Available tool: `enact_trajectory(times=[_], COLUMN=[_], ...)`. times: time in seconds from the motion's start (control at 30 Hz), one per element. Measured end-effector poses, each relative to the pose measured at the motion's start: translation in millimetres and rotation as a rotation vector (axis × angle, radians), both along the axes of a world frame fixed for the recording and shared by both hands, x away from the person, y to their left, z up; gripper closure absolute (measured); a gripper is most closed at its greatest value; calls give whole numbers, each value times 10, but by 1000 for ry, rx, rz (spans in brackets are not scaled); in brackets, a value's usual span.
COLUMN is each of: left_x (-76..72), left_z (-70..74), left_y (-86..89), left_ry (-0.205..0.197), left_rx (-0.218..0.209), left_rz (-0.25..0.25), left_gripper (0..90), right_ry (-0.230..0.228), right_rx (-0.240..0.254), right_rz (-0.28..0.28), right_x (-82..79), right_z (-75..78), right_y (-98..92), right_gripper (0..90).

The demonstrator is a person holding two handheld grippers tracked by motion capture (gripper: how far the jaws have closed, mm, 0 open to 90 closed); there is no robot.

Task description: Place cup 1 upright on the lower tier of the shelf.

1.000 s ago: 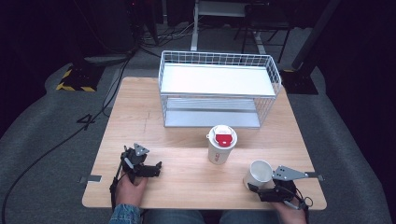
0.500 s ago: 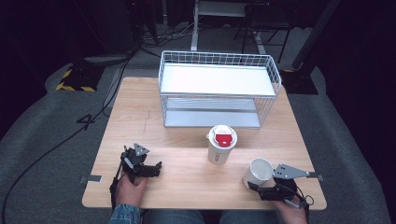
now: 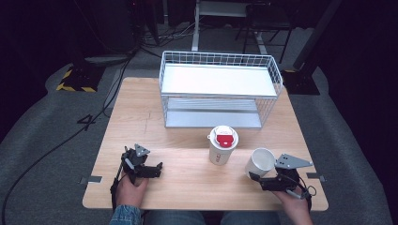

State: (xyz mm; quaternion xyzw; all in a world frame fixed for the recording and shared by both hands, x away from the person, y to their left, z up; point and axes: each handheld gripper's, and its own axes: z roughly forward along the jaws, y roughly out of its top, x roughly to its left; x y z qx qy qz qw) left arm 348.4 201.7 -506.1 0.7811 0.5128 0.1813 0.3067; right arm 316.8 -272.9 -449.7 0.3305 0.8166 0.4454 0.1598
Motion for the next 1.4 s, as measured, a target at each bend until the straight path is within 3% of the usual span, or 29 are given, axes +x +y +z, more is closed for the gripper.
enact_trajectory(times=[0.53, 1.03, 1.4], left_x=[0, 0, 0], left_z=[0, 0, 1], left_y=[0, 0, 1], left_ry=[0, 0, 1], left_rx=[0, 0, 0], left_rz=[0, 0, -1], left_gripper=[5, 5, 4], right_ry=[-21, -63, -66], right_rx=[-4, -13, -26], right_rz=[-33, -147, -176], right_x=[308, 697, 966], right_z=[225, 361, 381], right_y=[60, 99, 128], right_gripper=[230, 230, 230])
